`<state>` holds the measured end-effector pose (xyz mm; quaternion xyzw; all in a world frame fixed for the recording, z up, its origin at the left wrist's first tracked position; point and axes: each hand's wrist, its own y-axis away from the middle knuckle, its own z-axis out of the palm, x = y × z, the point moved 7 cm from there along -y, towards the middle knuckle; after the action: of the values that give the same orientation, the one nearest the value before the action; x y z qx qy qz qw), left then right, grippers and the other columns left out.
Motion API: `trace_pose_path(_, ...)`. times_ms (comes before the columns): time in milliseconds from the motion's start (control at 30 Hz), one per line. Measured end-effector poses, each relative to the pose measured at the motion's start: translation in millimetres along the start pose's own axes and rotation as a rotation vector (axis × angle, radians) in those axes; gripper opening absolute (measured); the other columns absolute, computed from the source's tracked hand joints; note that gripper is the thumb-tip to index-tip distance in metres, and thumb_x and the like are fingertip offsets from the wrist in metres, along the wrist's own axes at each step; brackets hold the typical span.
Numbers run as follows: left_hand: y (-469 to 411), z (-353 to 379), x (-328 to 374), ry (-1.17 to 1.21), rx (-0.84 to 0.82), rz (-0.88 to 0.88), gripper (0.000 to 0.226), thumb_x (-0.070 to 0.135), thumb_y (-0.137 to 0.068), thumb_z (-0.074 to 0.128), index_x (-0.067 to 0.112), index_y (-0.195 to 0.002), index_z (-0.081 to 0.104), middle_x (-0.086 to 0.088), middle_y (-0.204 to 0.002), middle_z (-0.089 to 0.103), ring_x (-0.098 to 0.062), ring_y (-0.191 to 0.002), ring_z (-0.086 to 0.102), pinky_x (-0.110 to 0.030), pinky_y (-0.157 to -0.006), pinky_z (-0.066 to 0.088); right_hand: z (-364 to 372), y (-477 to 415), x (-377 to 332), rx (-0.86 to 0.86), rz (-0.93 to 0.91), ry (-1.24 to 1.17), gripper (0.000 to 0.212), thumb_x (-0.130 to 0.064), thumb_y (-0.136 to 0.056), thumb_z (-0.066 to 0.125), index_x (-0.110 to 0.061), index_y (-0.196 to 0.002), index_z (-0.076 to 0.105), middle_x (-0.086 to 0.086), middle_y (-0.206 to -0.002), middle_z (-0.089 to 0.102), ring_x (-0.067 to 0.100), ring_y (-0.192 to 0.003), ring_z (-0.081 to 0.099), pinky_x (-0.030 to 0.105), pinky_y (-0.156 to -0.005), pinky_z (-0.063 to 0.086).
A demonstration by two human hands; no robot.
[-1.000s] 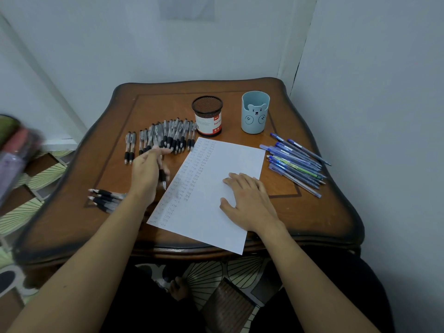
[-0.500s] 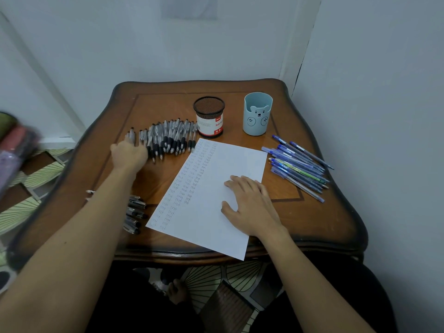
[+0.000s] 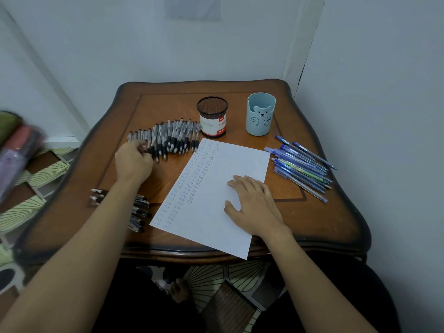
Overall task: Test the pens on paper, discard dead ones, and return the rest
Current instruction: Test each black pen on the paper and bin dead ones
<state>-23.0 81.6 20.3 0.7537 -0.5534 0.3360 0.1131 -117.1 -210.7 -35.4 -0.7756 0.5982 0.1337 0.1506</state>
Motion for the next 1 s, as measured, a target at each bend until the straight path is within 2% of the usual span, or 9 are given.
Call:
trace_pose_path(67, 16.7, -3.3, 10.0, -0.058, -0.053, 0.093, 0.03, 0.007, -0.096, 0.058, 0.009, -0.124, 0.067, -0.014, -0.123, 0.065, -0.012, -0.073, 0.057, -0.021, -0.063, 0.046, -0.2, 0.1, -0.4, 0.0, 0.001, -0.002, 0.061, -0.056, -0.092, 0.031, -0.029, -0.147, 0.039, -0.009, -0.158, 0.031, 0.012, -0.147, 0.021, 0.041, -0.123, 0.01)
trace_pose_path(133, 33.4, -0.9, 10.7, -0.146, -0.161, 0.164, 0.026, 0.014, -0.097, 0.058, 0.013, -0.121, 0.069, -0.013, -0.13, 0.06, -0.014, -0.089, 0.058, -0.024, -0.075, 0.047, 0.3, 0.2, -0.4, -0.002, 0.0, 0.003, 0.061, -0.056, -0.092, 0.031, -0.03, -0.147, 0.039, -0.009, -0.158, 0.031, 0.012, -0.147, 0.021, 0.041, -0.123, 0.01)
trace_pose_path(200, 49.2, -0.7, 0.1, -0.237, -0.245, 0.17, 0.026, 0.023, -0.097, 0.058, 0.018, -0.12, 0.07, -0.012, -0.137, 0.055, -0.028, -0.121, 0.05, -0.042, -0.098, 0.045, 0.6, 0.2, 0.0, 0.001, -0.001, 0.0, 0.059, -0.055, -0.093, 0.033, -0.03, -0.147, 0.039, -0.008, -0.159, 0.031, 0.012, -0.147, 0.021, 0.041, -0.123, 0.01)
trace_pose_path(233, 56.4, -3.8, -6.3, -0.268, -0.254, 0.153, 0.025, 0.028, -0.096, 0.058, 0.02, -0.117, 0.071, -0.011, -0.136, 0.055, -0.032, -0.127, 0.046, -0.051, -0.104, 0.041, 0.9, 0.1, 0.2, 0.001, -0.001, 0.0, 0.058, -0.054, -0.094, 0.034, -0.03, -0.147, 0.039, -0.008, -0.159, 0.031, 0.012, -0.147, 0.021, 0.041, -0.123, 0.01)
trace_pose_path(300, 67.9, -13.0, -16.6, -0.322, -0.23, 0.127, 0.024, 0.034, -0.095, 0.057, 0.024, -0.111, 0.072, -0.008, -0.132, 0.058, -0.033, -0.128, 0.045, -0.059, -0.108, 0.032, 1.3, -0.4, 0.6, 0.0, -0.002, 0.003, 0.056, -0.053, -0.096, 0.037, -0.03, -0.147, 0.038, -0.009, -0.159, 0.03, 0.012, -0.147, 0.02, 0.041, -0.123, 0.01)
trace_pose_path(400, 82.0, -22.8, -25.6, -0.386, -0.194, 0.086, 0.027, 0.038, -0.089, 0.052, 0.032, -0.106, 0.073, -0.001, -0.129, 0.059, -0.03, -0.127, 0.045, -0.056, -0.11, 0.024, 1.1, -0.4, 0.3, 0.001, -0.003, 0.001, 0.055, -0.052, -0.097, 0.039, -0.03, -0.147, 0.038, -0.009, -0.159, 0.03, 0.012, -0.147, 0.021, 0.041, -0.123, 0.01)
trace_pose_path(633, 84.8, -20.5, -34.9, -0.434, -0.156, 0.081, 0.021, 0.018, -0.087, 0.058, 0.016, -0.101, 0.074, -0.006, -0.111, 0.067, -0.032, -0.107, 0.056, -0.053, -0.102, 0.037, -0.2, 0.6, -0.2, 0.001, -0.005, -0.003, 0.054, -0.051, -0.099, 0.04, -0.029, -0.148, 0.038, -0.009, -0.159, 0.03, 0.011, -0.148, 0.02, 0.04, -0.123, 0.01)
trace_pose_path(833, 79.4, -18.8, -28.3, -0.38, -0.105, 0.111, 0.028, 0.024, -0.1, 0.058, 0.024, -0.125, 0.07, -0.002, -0.125, 0.07, -0.03, -0.125, 0.053, -0.054, -0.117, 0.02, -0.2, -0.7, -0.2, 0.004, -0.004, 0.002, 0.053, -0.052, -0.099, 0.039, -0.03, -0.148, 0.037, -0.009, -0.159, 0.03, 0.011, -0.147, 0.02, 0.04, -0.123, 0.01)
trace_pose_path(1000, 79.6, -21.6, -5.2, -0.247, -0.011, 0.302, 0.027, 0.015, -0.1, 0.057, 0.015, -0.123, 0.069, -0.007, -0.118, 0.071, -0.033, -0.122, 0.054, -0.058, -0.12, 0.013, 0.1, -0.5, -0.3, 0.006, -0.004, 0.0, 0.053, -0.051, -0.099, 0.04, -0.03, -0.148, 0.037, -0.009, -0.159, 0.029, 0.011, -0.148, 0.02, 0.04, -0.123, 0.008)
